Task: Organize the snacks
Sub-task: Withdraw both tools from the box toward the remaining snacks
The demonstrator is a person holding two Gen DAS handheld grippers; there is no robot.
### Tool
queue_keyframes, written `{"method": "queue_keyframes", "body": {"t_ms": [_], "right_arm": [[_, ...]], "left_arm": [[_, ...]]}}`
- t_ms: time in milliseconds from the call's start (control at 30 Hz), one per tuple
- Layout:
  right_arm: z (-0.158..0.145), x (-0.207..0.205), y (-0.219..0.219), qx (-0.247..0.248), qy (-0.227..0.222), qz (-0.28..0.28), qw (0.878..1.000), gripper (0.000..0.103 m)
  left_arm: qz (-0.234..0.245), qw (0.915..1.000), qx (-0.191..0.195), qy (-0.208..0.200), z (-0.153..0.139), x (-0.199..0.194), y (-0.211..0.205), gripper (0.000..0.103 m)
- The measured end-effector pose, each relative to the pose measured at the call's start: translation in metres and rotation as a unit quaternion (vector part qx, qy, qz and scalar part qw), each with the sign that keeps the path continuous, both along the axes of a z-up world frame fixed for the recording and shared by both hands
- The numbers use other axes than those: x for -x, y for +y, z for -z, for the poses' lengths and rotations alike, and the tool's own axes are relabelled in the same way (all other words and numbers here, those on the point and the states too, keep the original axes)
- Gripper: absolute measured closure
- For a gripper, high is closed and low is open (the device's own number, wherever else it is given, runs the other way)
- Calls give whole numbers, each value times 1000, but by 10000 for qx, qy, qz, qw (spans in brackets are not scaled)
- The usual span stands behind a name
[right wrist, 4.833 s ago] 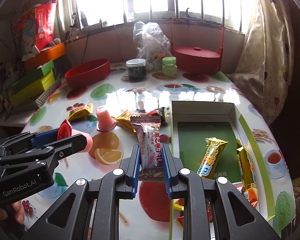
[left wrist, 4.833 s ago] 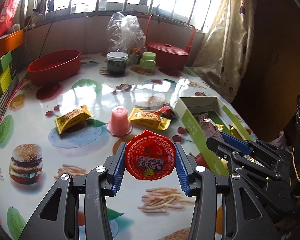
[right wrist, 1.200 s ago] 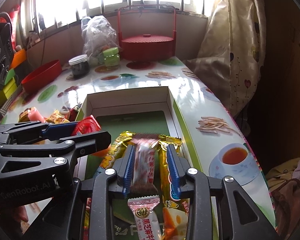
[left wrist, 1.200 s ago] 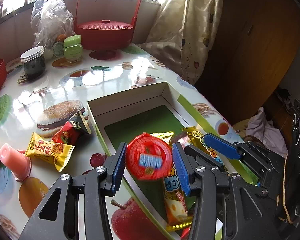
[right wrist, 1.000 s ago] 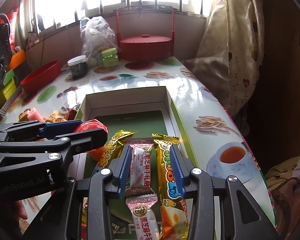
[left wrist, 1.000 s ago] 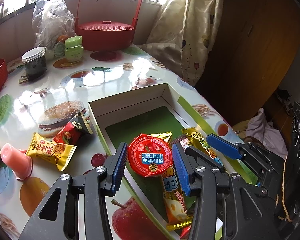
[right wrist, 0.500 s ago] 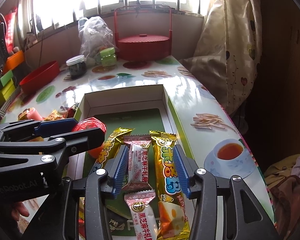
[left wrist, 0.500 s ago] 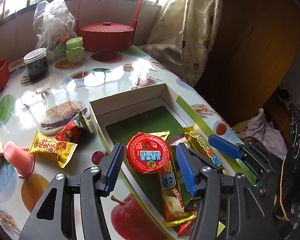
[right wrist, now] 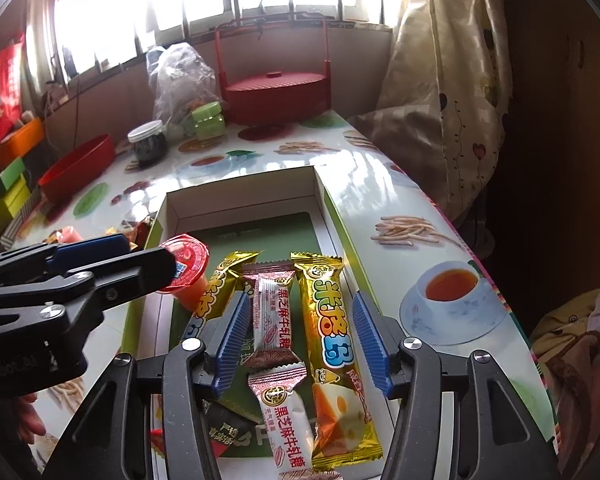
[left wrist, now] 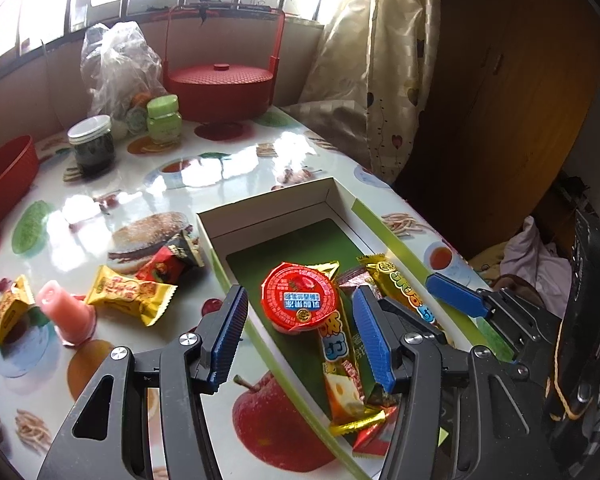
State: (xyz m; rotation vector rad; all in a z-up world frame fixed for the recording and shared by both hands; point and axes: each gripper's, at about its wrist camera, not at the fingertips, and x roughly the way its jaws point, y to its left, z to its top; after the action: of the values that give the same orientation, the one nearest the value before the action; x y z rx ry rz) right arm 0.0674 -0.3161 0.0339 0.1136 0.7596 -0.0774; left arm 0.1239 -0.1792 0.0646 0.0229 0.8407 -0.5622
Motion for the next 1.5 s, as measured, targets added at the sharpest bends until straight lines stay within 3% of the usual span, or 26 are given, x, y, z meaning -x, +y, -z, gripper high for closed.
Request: {"method": "queue_keyframes", "body": {"t_ms": [600,933,1500], "right_arm": [[-11,6,22,17,-71,-95,9999,49],[-19,2,37,-238,-146,-275,9992,49],[-19,-19,85,-201,-142,-782,9966,49]], "left_arm": [[-404,9991,-12,-118,-7,18,32,47],[-671,9976,81,-138,-8,23,58,47],[-1372,9903,214,-22,3,14,118,47]]}}
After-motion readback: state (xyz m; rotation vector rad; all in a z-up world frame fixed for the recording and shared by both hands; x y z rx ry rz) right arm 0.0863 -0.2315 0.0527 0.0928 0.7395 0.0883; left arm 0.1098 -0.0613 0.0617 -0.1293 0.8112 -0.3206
